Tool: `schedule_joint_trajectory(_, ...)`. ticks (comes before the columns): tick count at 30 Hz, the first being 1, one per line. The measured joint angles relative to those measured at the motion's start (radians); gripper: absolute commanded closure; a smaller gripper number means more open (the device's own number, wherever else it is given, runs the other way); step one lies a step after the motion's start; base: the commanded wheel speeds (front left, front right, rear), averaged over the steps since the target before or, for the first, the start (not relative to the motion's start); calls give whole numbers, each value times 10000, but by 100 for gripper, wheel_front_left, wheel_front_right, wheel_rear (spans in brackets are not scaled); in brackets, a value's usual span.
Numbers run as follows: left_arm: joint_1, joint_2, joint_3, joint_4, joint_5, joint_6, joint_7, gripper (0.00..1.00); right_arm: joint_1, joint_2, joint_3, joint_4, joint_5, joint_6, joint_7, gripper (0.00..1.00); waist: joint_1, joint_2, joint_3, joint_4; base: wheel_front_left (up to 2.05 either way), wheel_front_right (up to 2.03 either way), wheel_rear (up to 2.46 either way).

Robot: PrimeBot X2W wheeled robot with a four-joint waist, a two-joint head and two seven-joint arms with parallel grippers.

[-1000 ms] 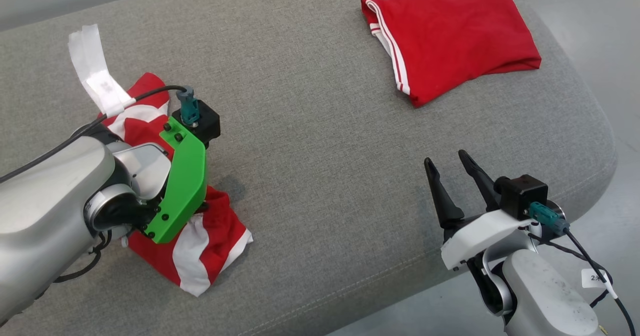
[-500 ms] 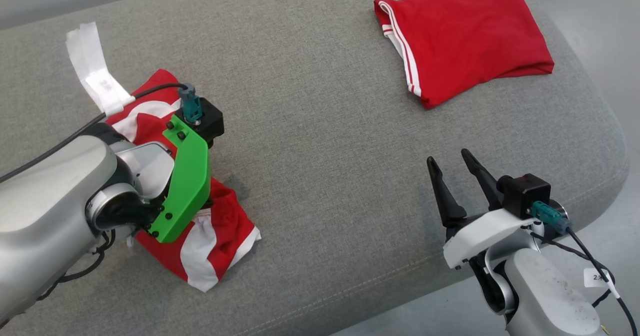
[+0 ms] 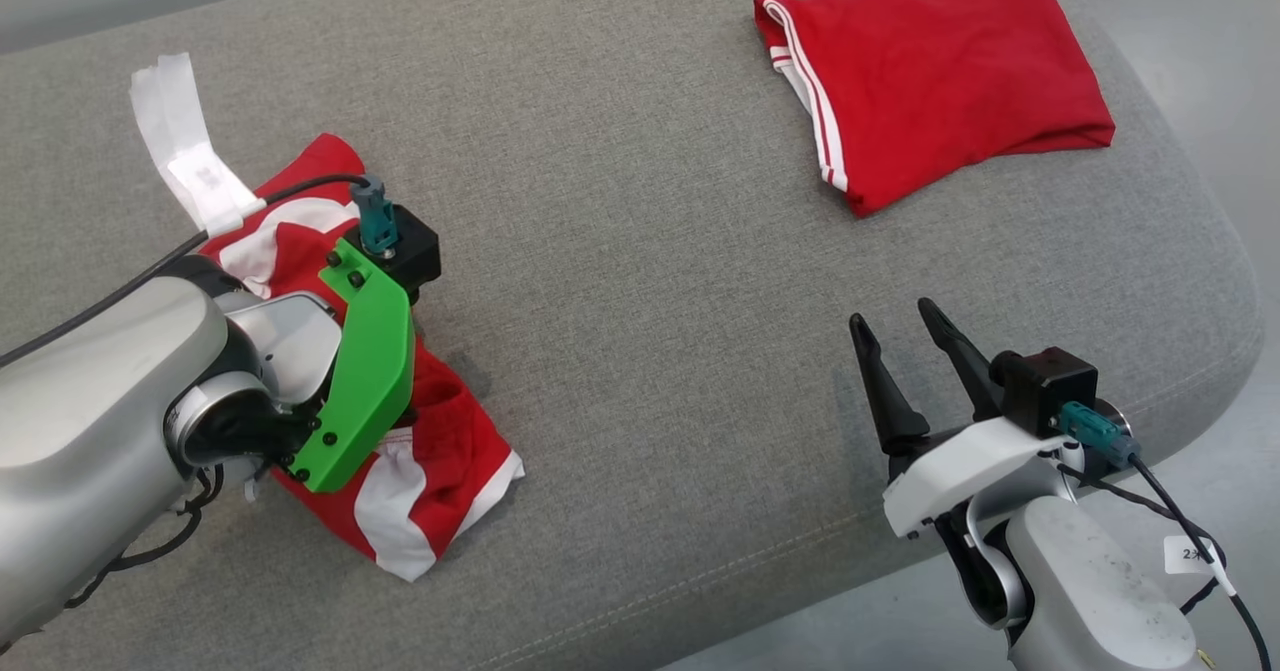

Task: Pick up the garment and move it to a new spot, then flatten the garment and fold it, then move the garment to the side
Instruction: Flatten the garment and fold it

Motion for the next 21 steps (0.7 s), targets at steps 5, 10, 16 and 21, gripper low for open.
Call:
schedule_joint_trajectory(5, 0, 27, -58, -4, -4, 0, 17, 75, -3, 19, -52, 21, -12, 6, 0, 0, 0, 0, 6, -28, 0, 0, 0)
schedule_joint_trajectory(10, 1, 38, -142, -8, -96, 0, 244, 100, -6, 63, -79, 46, -13, 13, 0, 0, 0, 0, -17, -39, 0, 0, 0)
schedule_joint_trajectory(16, -5, 6, -48, -50, -94, 0, -21, 100, -1, 33, -73, 165, -109, 127, 0, 0, 0, 0, -110, 96, 0, 0, 0)
schedule_joint_trajectory(21, -247, 6, 456, -65, -92, 0, -673, 100, 10, -84, 468, 376, -320, 616, 0, 0, 0, 0, -218, 397, 0, 0, 0)
